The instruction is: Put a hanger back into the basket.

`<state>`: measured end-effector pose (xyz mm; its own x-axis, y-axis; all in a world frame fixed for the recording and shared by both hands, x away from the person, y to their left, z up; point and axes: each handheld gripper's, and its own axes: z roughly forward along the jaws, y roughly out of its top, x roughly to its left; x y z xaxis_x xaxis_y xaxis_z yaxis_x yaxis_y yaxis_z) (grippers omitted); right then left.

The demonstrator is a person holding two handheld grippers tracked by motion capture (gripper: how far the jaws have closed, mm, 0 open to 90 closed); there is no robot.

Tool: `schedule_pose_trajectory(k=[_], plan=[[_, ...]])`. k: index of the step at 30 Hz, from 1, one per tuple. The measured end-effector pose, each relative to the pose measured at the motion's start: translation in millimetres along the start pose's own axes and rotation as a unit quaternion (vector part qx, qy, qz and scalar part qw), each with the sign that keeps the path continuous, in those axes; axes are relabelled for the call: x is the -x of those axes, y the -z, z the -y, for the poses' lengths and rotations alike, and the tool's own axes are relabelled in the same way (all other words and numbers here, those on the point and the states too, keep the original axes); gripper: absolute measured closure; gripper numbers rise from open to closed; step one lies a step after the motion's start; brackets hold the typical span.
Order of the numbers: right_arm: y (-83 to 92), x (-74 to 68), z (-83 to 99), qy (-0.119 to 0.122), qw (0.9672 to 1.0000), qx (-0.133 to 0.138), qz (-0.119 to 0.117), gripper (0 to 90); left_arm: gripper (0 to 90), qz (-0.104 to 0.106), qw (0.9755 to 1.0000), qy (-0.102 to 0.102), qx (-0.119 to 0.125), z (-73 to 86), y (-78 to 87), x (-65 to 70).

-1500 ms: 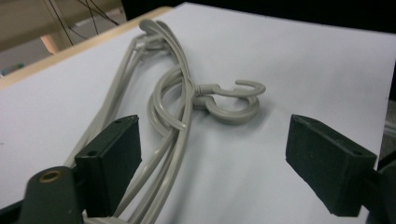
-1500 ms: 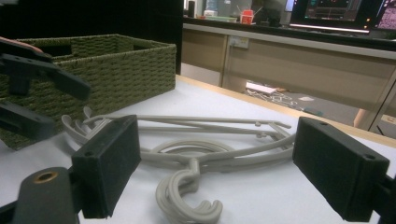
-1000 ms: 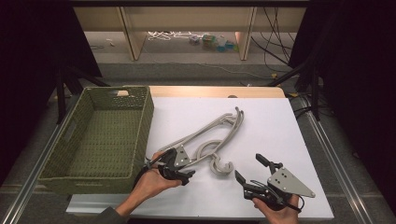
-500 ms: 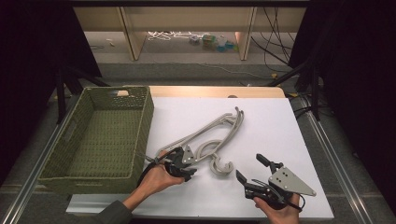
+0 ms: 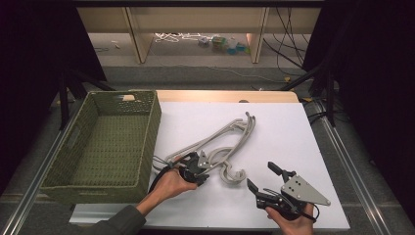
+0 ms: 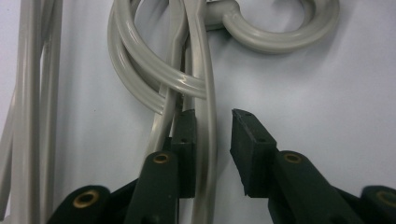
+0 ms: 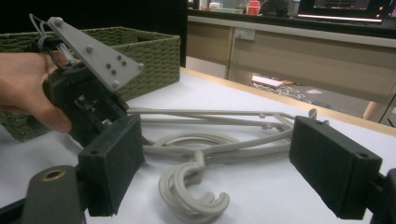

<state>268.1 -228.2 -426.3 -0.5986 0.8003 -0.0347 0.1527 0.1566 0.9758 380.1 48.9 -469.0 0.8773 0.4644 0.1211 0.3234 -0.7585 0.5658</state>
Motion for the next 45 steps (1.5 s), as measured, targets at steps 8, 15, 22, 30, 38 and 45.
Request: schedule_pose_trajectory(k=[8, 15, 22, 30, 38, 45], plan=[[-0.3, -0.4, -0.1, -0.002, 1.0, 0.003, -0.006, 19.5, 81.2, -0.014, 0.9999, 0.005, 0.006, -2.0, 2.0, 4.4], [0.6, 0.6, 0.0, -0.003, 1.0, 0.003, -0.001, 20.3, 81.6, -0.01, 0.999, 0.032, 0.03, -6.3, 16.7, 10.9], [1.5, -1.2, -0.2, -0.002, 1.0, 0.004, -0.005, 21.4, 81.8, 0.016, 0.9944, 0.081, 0.066, -5.9, 32.3, 4.5], [2.5, 0.0, 0.3, -0.007, 1.0, 0.0, -0.004, 21.4, 81.9, 0.039, 0.9857, 0.131, 0.099, 5.5, 50.0, -8.9], [2.0, -1.0, 0.6, -0.006, 1.0, -0.001, -0.006, 21.4, 82.0, 0.063, 0.9743, 0.165, 0.14, 8.6, 63.3, -16.6], [2.0, -0.7, 0.9, -0.005, 1.0, -0.001, -0.006, 21.6, 82.0, 0.11, 0.9557, 0.207, 0.178, 8.9, 76.0, -23.6]])
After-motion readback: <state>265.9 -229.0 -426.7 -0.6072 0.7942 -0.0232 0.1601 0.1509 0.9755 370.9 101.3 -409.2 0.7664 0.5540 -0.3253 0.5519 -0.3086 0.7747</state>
